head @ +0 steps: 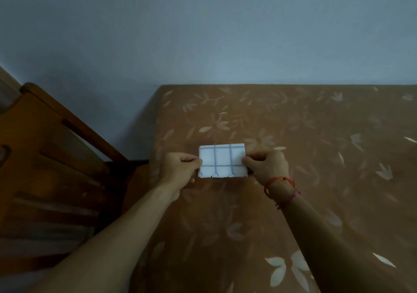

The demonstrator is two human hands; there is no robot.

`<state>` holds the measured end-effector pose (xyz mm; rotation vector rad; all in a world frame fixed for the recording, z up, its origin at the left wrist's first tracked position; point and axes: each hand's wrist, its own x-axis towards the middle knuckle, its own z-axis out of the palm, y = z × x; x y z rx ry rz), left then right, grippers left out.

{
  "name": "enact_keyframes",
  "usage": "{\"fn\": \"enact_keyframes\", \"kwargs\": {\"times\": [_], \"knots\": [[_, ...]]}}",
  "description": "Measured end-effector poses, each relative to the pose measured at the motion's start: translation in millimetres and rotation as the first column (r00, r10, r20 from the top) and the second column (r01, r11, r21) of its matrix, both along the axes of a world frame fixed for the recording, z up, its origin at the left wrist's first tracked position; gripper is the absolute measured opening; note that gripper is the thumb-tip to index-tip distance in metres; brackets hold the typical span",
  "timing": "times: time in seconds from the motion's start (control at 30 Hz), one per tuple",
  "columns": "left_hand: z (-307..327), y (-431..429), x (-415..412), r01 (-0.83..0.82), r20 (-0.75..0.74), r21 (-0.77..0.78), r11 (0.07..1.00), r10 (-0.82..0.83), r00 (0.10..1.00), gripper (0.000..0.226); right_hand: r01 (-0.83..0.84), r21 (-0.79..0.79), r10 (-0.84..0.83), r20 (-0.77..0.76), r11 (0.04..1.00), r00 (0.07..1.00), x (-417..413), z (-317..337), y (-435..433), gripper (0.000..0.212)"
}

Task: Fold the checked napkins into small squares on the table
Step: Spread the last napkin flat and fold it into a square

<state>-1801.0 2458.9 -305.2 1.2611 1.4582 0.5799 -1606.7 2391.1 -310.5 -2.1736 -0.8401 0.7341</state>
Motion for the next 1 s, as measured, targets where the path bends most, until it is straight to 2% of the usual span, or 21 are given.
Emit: {"fn": "enact_keyframes", "kwargs": {"times": [0.37, 0.4, 0.57, 0.87, 1.0], "knots": [[-26.3, 64.0, 29.8, 0.067, -0.147, 0.169, 0.983, -0.042, 0.988, 0.004, -0.031, 0.02, 0.028, 0.13, 0.999, 0.991, 24.7, -21.8, 69.3, 0.014], [-27.7, 65.4, 33.1, 0.077, -0.144, 0.17, 0.982, -0.053, 0.988, 0.002, -0.027, 0.012, 0.025, 0.147, 1.0, 0.989, 27.1, -21.5, 71.4, 0.014], [-35.0, 67.2, 43.5, 0.113, -0.184, 0.167, 0.979, -0.082, 0.979, 0.02, -0.044, -0.027, 0.049, 0.209, 0.999, 0.977, 31.3, -23.1, 72.4, 0.016], [-33.5, 67.5, 43.4, 0.19, -0.37, 0.255, 0.948, -0.086, 0.925, 0.014, -0.087, -0.03, 0.091, 0.259, 0.996, 0.962, 24.0, -34.7, 73.3, 0.016], [-35.3, 67.8, 40.6, 0.192, -0.403, 0.276, 0.942, -0.068, 0.913, 0.012, -0.103, -0.046, 0.111, 0.26, 0.994, 0.959, 20.8, -38.1, 73.6, 0.016]]}}
